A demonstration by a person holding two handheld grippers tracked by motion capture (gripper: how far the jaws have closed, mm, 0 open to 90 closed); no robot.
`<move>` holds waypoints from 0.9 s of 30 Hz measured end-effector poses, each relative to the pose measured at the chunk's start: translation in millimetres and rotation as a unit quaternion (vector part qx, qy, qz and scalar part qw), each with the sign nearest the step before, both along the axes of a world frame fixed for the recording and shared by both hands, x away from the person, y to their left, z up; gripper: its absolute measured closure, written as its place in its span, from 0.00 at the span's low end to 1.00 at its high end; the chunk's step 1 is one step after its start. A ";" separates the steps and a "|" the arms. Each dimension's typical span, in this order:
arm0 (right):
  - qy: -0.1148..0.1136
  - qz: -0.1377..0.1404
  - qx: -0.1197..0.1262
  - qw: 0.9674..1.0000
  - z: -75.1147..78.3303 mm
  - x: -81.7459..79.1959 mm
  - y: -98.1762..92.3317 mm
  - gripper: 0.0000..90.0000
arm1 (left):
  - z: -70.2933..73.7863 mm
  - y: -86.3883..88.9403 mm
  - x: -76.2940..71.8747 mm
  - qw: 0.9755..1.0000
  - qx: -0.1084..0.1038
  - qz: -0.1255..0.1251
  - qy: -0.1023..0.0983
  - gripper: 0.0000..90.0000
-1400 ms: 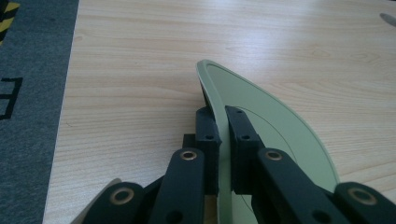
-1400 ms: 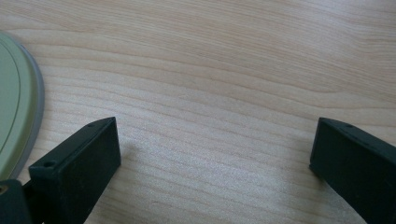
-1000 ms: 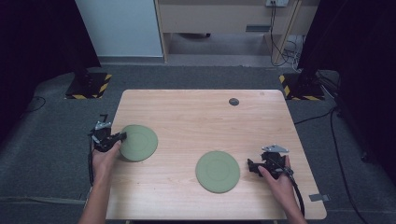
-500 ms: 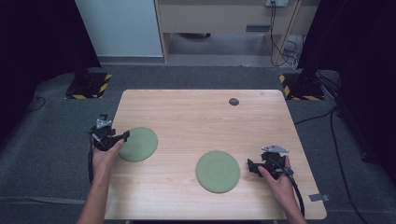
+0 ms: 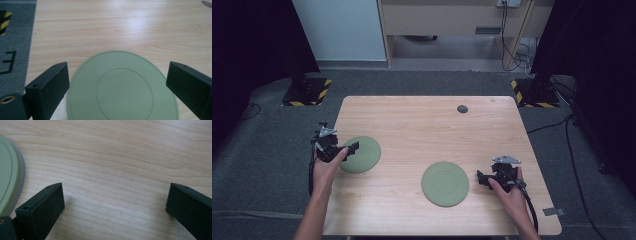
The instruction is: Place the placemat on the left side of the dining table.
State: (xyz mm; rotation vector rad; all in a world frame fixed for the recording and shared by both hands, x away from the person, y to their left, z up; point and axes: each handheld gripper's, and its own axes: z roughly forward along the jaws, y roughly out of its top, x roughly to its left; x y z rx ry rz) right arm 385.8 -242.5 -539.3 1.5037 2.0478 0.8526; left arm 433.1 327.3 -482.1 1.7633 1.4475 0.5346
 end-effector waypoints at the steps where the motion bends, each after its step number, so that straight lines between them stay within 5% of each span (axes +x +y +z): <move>1: 0.000 0.000 0.000 1.000 0.0 0.0 0.0 0.02 | -0.2 -0.1 -0.8 1.000 0.000 -0.001 -0.001 0.04; 15: 0.000 0.000 0.000 1.000 0.0 -0.1 0.0 0.02 | 6.4 -14.9 -9.5 1.000 -0.003 -0.015 -0.008 0.05; 27: 0.000 0.002 0.000 1.000 0.0 -0.2 -0.2 0.02 | 10.0 -43.4 -22.2 0.998 -0.003 -0.057 -0.020 0.05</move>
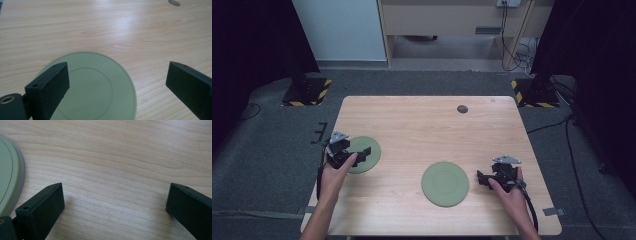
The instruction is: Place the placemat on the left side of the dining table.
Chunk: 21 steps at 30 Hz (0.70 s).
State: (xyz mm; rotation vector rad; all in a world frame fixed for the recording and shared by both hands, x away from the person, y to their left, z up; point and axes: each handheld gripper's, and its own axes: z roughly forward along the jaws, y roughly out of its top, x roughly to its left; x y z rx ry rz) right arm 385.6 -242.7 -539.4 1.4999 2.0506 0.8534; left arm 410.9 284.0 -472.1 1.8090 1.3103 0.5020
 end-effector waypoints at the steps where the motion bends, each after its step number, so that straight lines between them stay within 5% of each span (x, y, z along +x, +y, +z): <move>1: 0.000 0.000 0.000 1.000 0.0 0.0 0.0 0.02 | 0.6 -3.5 -1.0 1.000 0.000 -0.004 -0.001 0.05; 21: 0.000 0.001 0.000 1.000 0.0 0.0 -0.1 0.02 | -4.7 -40.4 -21.6 0.998 -0.017 -0.060 -0.005 0.05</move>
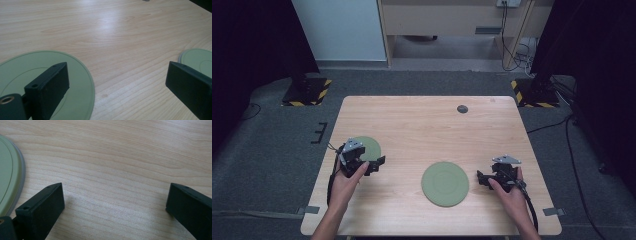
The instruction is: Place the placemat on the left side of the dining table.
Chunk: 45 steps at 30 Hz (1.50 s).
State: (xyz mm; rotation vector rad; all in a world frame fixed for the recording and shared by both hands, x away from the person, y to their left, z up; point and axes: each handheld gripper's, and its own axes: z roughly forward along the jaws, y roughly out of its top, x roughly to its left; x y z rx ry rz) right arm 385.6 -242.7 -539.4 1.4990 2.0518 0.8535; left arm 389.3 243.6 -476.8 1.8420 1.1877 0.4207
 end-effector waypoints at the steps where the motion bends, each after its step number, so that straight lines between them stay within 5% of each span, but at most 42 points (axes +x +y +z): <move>1: 0.000 0.000 0.000 1.000 0.0 0.0 0.0 0.02 | -0.1 -1.2 -0.6 1.000 0.001 -0.002 0.000 0.05; 18: 0.000 0.003 0.000 1.000 0.0 -0.2 -0.3 0.02 | -7.5 -31.7 -11.7 0.999 0.026 -0.038 0.006 0.05; 33: 0.000 0.004 0.000 1.000 0.0 -0.5 -0.5 0.02 | -23.1 -58.9 -20.6 0.996 0.054 -0.075 0.017 0.04; 45: 0.000 0.004 0.000 1.000 0.1 -0.6 -0.5 0.02 | -33.1 -70.3 -29.4 0.994 0.065 -0.082 0.019 0.06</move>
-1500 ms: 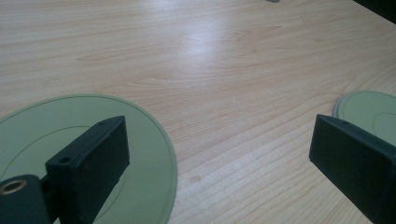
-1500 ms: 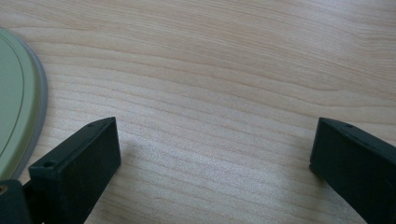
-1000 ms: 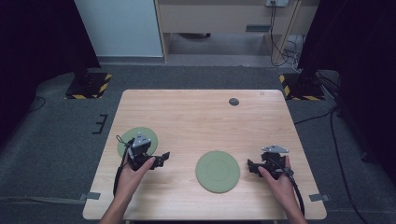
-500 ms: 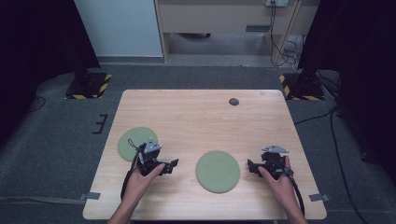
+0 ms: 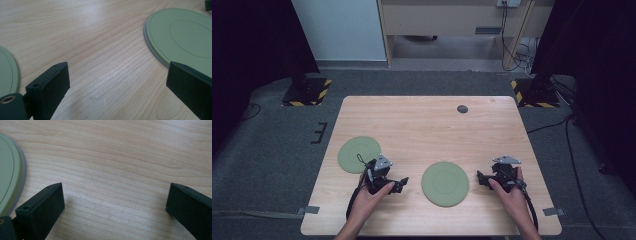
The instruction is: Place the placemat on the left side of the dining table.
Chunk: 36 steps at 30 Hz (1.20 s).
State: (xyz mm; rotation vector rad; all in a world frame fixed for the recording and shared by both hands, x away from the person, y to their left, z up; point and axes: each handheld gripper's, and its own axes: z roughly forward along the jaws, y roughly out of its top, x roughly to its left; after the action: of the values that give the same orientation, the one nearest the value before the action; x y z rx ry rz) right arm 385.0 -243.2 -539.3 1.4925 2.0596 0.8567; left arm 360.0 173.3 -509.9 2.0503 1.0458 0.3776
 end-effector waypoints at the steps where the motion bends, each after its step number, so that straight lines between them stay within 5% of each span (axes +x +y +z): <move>1: 0.000 0.000 0.000 1.000 0.0 0.0 0.0 0.02 | -1.2 -0.4 -0.4 1.000 -0.002 0.001 0.002 0.06; 26: 0.000 0.001 0.000 1.000 0.0 -0.2 -0.1 0.02 | -23.9 -28.4 2.7 0.999 0.038 -0.026 0.021 0.05; 31: 0.000 0.001 0.001 1.000 0.0 -0.3 -0.1 0.02 | -25.9 -30.0 4.2 0.999 0.037 -0.025 0.014 0.03; 36: 0.000 0.002 0.000 1.000 0.0 -1.0 -0.2 0.02 | -26.6 -33.7 3.0 0.998 0.058 -0.027 0.008 0.02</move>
State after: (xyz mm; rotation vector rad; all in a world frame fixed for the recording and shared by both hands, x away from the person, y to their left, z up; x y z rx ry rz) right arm 384.1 -243.5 -539.3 1.4887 2.0636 0.8596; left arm 362.9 139.5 -536.5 2.1829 0.9951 0.4032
